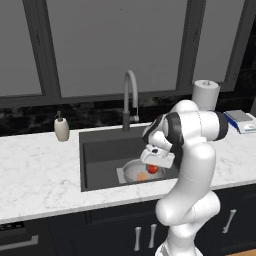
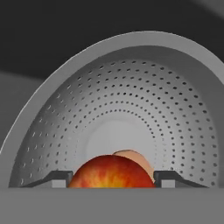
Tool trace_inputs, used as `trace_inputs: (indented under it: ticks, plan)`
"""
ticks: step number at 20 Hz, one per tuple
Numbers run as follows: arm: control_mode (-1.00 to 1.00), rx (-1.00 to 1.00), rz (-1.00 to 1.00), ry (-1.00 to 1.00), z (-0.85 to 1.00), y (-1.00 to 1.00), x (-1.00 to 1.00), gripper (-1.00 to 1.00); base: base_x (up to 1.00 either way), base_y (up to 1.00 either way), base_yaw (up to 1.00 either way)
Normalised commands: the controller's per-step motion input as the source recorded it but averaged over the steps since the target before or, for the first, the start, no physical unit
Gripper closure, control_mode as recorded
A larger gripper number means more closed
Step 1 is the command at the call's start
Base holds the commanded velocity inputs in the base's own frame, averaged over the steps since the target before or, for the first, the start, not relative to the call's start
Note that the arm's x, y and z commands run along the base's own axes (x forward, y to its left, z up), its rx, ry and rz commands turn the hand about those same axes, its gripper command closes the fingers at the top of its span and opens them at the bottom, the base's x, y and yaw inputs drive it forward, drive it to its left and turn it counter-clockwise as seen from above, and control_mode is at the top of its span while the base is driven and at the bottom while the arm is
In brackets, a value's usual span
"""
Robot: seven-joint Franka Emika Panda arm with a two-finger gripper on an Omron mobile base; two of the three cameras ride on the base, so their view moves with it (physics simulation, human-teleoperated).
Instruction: Put the colander in the sink, put the peach, apple in the colander, and turn on the sink faucet and pour water over the colander.
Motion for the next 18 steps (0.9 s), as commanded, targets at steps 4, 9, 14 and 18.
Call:
trace_inputs:
  ticks: [4, 9, 14, 18]
  plan:
    - [-1.00, 0.01, 0.04, 0.06, -0.26, 0.00, 0.02, 1.00, 0.00, 0.00, 0.00]
    - [-1.00, 0.00, 0.04, 0.01, -0.11, 0.00, 0.00, 1.00, 0.00, 0.00, 0.00]
    - [-1.00, 0.00, 0.03, 0.00, 0.00, 0.02, 0.00, -1.00, 0.00, 0.00, 0.00]
    - [-1.00, 0.00, 0.01, 0.00, 0.00, 0.00, 0.00, -1.00, 0.00, 0.00, 0.00]
